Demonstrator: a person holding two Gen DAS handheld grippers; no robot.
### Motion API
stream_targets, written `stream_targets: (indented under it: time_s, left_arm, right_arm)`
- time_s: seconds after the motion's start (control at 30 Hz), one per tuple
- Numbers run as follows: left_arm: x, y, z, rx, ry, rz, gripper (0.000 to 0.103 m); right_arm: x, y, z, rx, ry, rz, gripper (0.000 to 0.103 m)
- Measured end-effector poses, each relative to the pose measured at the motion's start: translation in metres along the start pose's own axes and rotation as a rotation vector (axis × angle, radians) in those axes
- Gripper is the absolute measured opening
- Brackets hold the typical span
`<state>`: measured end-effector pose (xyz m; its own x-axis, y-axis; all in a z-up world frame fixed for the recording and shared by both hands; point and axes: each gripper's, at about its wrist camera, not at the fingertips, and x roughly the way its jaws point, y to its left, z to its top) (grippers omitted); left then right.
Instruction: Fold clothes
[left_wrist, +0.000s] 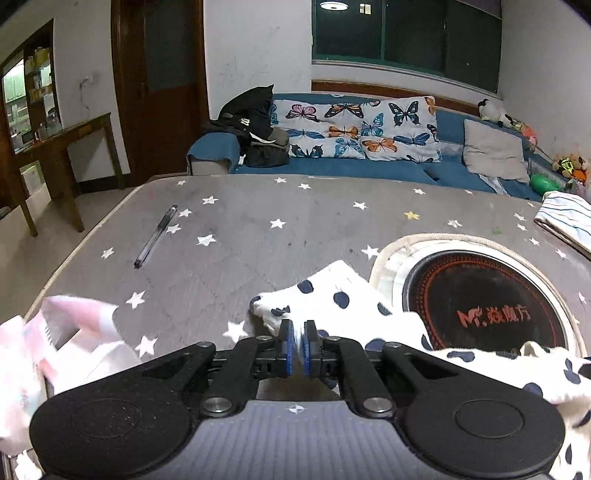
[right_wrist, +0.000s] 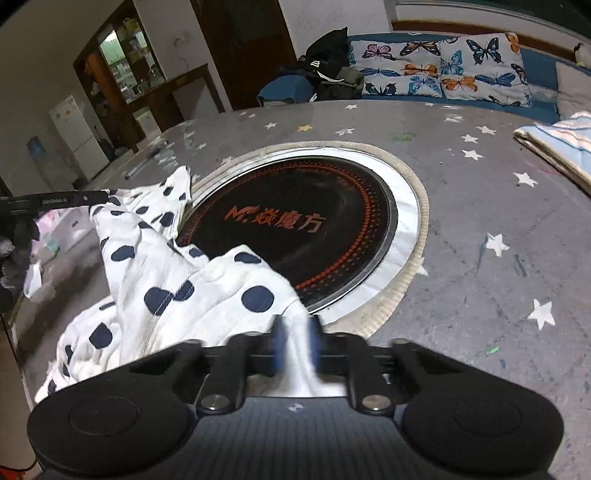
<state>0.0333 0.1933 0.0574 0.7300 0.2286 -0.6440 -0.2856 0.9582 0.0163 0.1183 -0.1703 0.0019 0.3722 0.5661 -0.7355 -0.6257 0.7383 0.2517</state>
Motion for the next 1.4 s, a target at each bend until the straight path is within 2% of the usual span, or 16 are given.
stream_targets:
  time_s: [0.07,0.17,0.27,0.4,0.6,0.67,0.73,0.93,1.03,1.17,1.27,1.3,1.4]
  left_arm:
    - [-0.007,0.001,0.001,-0.002,-0.015,-0.002,0.028]
    - [-0.019,0.000,0.004,0.001,-0.048,-0.003,0.043]
    - [-0.029,0.002,0.005,-0.011,-0.067,-0.016,0.043]
    - [-0.049,-0.009,0.006,-0.018,-0.098,-0.114,0.043]
    - [-0.080,-0.056,-0.002,0.044,-0.125,-0.369,0.042]
    - [-0.083,-0.074,-0.009,0.089,-0.103,-0.451,0.042]
    - [-0.079,-0.091,-0.018,0.133,-0.075,-0.502,0.042]
    - [-0.054,-0.114,-0.049,0.214,0.031,-0.538,0.041]
    - [-0.043,-0.109,-0.063,0.236,0.067,-0.515,0.038]
    - [-0.040,-0.097,-0.072,0.219,0.079,-0.508,0.038]
    - [-0.037,-0.093,-0.073,0.209,0.077,-0.508,0.039]
    - [-0.038,-0.094,-0.074,0.207,0.076,-0.508,0.039]
    - [-0.039,-0.093,-0.073,0.199,0.069,-0.507,0.039]
  right_arm:
    - [-0.006,0.007,-0.001,-0.022,-0.019,-0.004,0.003]
    - [-0.024,0.019,0.000,-0.044,-0.071,0.013,0.003]
    - [-0.047,0.038,-0.001,-0.093,-0.116,0.047,0.003]
    - [-0.070,0.077,-0.009,-0.220,-0.124,0.118,0.003]
    - [-0.073,0.136,-0.038,-0.399,-0.056,0.209,0.003]
    - [-0.063,0.149,-0.049,-0.422,-0.019,0.238,0.003]
    - [-0.054,0.155,-0.056,-0.429,0.010,0.252,0.003]
    - [-0.042,0.159,-0.067,-0.420,0.063,0.264,0.004]
    - [-0.059,0.150,-0.062,-0.386,0.037,0.294,0.009]
    - [-0.086,0.131,-0.048,-0.300,-0.025,0.304,0.010]
    - [-0.097,0.115,-0.034,-0.246,-0.078,0.260,0.010]
    - [-0.096,0.107,-0.028,-0.230,-0.090,0.216,0.010]
    - [-0.079,0.088,-0.020,-0.191,-0.071,0.115,0.011]
